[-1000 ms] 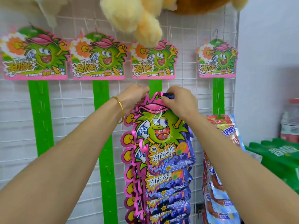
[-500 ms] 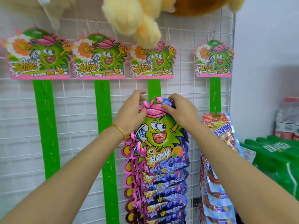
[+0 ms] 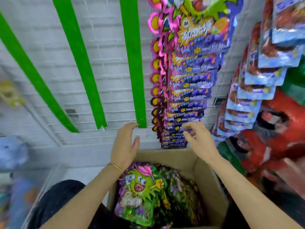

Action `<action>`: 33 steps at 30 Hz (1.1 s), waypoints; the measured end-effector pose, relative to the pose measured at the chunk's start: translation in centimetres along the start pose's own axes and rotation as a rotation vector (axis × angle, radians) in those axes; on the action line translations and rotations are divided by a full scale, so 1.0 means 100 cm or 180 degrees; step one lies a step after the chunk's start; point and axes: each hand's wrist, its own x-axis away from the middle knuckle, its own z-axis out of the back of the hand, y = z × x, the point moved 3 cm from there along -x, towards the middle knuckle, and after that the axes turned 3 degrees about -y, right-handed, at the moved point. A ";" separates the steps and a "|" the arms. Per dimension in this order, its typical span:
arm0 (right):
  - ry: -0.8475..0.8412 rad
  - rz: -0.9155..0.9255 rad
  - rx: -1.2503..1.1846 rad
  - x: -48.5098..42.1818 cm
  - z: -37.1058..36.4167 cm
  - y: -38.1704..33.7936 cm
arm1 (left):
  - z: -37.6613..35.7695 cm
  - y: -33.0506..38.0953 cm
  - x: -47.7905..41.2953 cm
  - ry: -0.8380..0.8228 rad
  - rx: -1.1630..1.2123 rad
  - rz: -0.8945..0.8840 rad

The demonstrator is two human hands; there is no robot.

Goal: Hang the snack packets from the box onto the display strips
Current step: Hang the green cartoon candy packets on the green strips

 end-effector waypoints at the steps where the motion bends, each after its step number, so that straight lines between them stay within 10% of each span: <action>1: -0.0212 -0.0191 -0.0036 0.009 -0.015 0.015 | -0.007 -0.017 0.020 -0.0116 -0.0068 0.0190; 11: -0.0916 -0.1458 -0.0475 0.043 -0.103 0.091 | -0.049 -0.145 0.125 -0.1086 -0.0776 0.1745; 33: -0.1901 -0.1906 0.0123 0.086 -0.261 0.023 | 0.008 -0.199 0.163 -0.1290 -0.0703 0.1689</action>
